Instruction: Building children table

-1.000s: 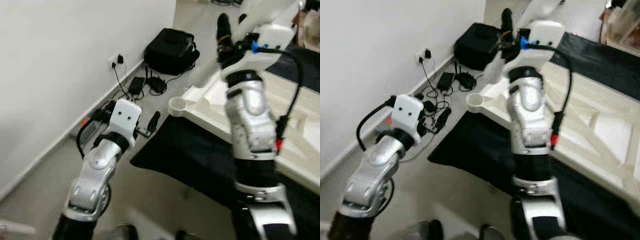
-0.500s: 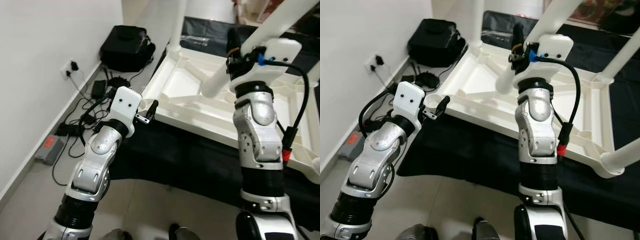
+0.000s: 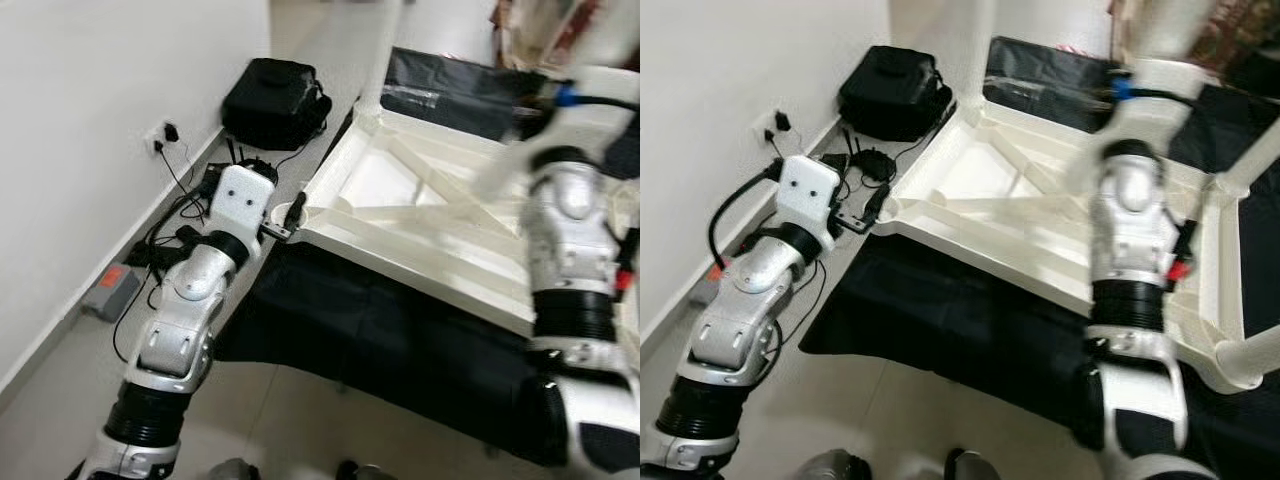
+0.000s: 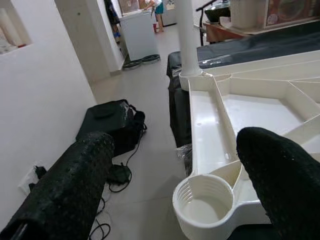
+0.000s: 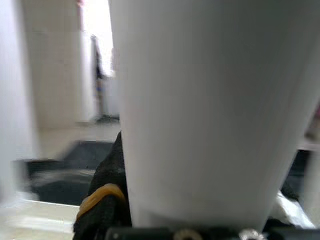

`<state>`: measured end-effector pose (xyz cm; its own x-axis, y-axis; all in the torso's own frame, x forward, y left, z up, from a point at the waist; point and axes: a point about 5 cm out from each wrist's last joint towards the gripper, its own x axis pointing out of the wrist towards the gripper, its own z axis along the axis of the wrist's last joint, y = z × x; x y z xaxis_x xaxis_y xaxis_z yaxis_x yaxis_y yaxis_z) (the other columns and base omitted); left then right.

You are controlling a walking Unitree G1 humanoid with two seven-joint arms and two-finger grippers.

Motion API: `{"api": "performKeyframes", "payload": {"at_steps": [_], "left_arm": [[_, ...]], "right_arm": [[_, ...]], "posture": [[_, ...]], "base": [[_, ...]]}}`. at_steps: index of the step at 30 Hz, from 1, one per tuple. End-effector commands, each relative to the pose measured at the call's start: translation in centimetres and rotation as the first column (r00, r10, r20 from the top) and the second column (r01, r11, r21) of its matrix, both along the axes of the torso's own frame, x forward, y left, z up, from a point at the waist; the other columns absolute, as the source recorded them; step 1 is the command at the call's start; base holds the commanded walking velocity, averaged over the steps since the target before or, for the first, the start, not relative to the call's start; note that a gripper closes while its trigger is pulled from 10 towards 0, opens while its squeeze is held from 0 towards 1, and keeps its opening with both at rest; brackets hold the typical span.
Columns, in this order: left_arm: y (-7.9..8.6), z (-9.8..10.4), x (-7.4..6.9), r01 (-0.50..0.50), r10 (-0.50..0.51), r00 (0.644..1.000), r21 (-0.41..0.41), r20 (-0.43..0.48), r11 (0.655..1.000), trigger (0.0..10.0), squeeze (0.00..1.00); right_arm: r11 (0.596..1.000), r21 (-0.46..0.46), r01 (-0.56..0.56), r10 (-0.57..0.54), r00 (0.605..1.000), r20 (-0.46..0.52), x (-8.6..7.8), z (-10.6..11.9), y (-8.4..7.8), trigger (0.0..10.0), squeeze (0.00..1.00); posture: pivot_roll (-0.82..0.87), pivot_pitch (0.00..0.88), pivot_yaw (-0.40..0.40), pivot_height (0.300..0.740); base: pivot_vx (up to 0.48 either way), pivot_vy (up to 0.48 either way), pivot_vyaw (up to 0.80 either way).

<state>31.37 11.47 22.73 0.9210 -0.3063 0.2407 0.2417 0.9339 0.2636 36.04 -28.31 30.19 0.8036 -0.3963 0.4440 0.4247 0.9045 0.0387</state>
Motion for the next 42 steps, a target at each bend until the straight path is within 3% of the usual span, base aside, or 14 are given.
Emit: {"api": "performKeyframes", "payload": {"at_steps": [1,7,10,16,21,24,25,27,30,31,32,35,38,42], "left_arm": [[-0.2,-0.4,-0.4,0.016,-0.016,1.0,-0.009,-0.01,1.0,10.0,0.0],[-0.2,-0.3,-0.4,0.017,-0.017,1.0,-0.004,-0.004,1.0,10.0,0.0],[0.2,0.1,-0.2,0.002,-0.002,1.0,-0.003,0.009,1.0,10.0,0.0],[0.5,0.4,0.0,-0.003,0.003,1.0,0.002,0.022,1.0,10.0,0.0],[0.3,0.6,0.0,0.006,-0.006,1.0,0.002,0.029,1.0,10.0,0.0],[0.2,0.6,-0.1,0.013,-0.013,0.999,0.006,0.031,1.0,10.0,0.0],[0.1,0.7,-0.1,0.013,-0.013,0.999,0.002,0.031,1.0,10.0,0.0],[0.2,0.7,-0.1,0.007,-0.007,1.0,-0.004,0.03,1.0,10.0,0.0],[0.3,0.7,-0.1,0.004,-0.003,1.0,-0.003,0.03,1.0,10.0,0.0],[0.4,0.7,-0.1,0.002,-0.001,0.999,-0.003,0.032,1.0,10.0,0.0],[0.4,0.7,-0.1,0.002,-0.001,0.999,-0.003,0.032,1.0,10.0,0.0],[0.4,0.6,-0.2,0.003,-0.003,0.999,0.007,0.032,1.0,10.0,0.0],[0.4,0.6,-0.2,0.003,-0.003,0.999,0.007,0.032,1.0,10.0,0.0],[0.0,0.1,-0.4,0.028,-0.029,0.999,0.036,0.019,0.999,10.0,0.0]], "right_arm": [[0.991,0.036,0.132,-0.132,0.991,-0.025,-0.6,-0.3,-3.7,10.0,0.0],[0.933,0.089,0.35,-0.34,0.934,-0.109,-2.5,-1.3,-8.5,10.0,0.0],[0.844,0.079,0.53,-0.518,0.845,-0.131,-6.9,-1.6,-14.5,10.0,0.0],[0.669,-0.025,0.742,-0.74,0.663,-0.112,-13.9,0.0,-20.3,10.0,0.0],[0.621,0.033,0.783,-0.78,0.621,-0.078,-15.9,1.0,-21.6,10.0,0.0],[0.694,0.019,0.72,-0.719,0.694,-0.035,-13.7,1.3,-20.1,10.0,0.0],[0.82,0.0,0.572,-0.572,0.82,0.003,-10.2,1.2,-17.4,10.0,0.0],[0.929,0.012,0.371,-0.371,0.927,0.048,-6.5,0.9,-13.6,10.0,0.0],[0.966,0.049,0.253,-0.257,0.963,0.079,-4.8,0.6,-11.5,10.0,0.0],[0.994,0.071,0.086,-0.092,0.991,0.094,-2.7,0.2,-8.4,10.0,0.0],[0.994,0.071,0.086,-0.092,0.991,0.094,-2.7,0.2,-8.4,10.0,0.0],[0.943,0.1,-0.318,0.299,0.94,0.166,0.2,-0.1,-0.4,10.0,0.0],[0.943,0.1,-0.318,0.299,0.94,0.166,0.2,-0.1,-0.4,10.0,0.0],[0.86,0.036,-0.508,0.499,0.855,0.14,-0.3,-0.9,5.9,10.0,0.0]], "posture": [[0.11,0.119,-0.049,0.74],[0.12,0.12,-0.055,0.74],[0.11,0.123,-0.055,0.74],[0.11,0.123,-0.046,0.74],[0.1,0.121,-0.046,0.74],[0.1,0.118,-0.044,0.74],[0.11,0.119,-0.046,0.74],[0.12,0.12,-0.047,0.74],[0.12,0.118,-0.05,0.74],[0.12,0.118,-0.05,0.74],[0.12,0.118,-0.05,0.74],[0.12,0.117,-0.052,0.74],[0.12,0.117,-0.052,0.74],[0.11,0.12,-0.052,0.74]], "base": [[0.0,0.0,0.0],[0.0,0.0,0.0],[0.0,0.0,0.0],[0.0,0.0,0.0],[0.0,0.0,0.0],[0.0,0.0,0.0],[0.0,0.0,0.0],[0.0,0.0,0.0],[0.0,0.0,0.0],[0.0,0.0,0.0],[0.0,0.0,0.0],[0.0,0.0,0.0],[0.0,0.0,0.0],[0.0,0.0,-0.2]]}}
